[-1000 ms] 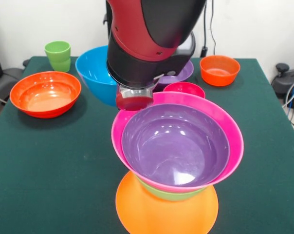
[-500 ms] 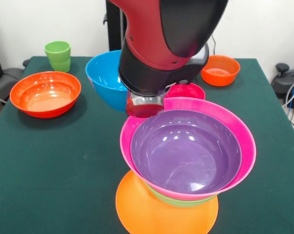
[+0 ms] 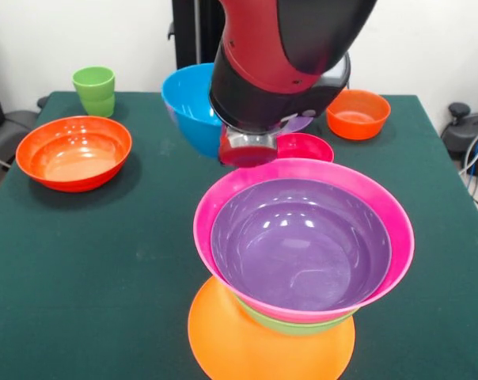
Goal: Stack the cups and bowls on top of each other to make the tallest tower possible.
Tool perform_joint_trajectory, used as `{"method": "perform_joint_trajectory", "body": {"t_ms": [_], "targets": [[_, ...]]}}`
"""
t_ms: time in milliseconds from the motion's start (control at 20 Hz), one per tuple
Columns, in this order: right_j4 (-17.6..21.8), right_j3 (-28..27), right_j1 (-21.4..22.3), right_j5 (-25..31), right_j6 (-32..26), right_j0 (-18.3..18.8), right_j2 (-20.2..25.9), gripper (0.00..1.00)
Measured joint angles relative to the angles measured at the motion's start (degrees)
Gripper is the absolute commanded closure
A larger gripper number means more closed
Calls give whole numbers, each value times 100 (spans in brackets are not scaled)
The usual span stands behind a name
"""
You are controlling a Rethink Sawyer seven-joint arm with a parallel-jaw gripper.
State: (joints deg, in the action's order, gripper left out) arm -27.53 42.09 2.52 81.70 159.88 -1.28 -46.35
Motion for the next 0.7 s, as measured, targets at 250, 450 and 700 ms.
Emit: {"method": "perform_joint_trajectory", "body": {"t_ms": [250, 450, 700], "targets": [[102, 417, 192, -222, 0, -60, 1, 100], [102, 694, 393, -238, 0, -31, 2, 100], [102, 735, 577, -238, 0, 25, 2, 100]]}}
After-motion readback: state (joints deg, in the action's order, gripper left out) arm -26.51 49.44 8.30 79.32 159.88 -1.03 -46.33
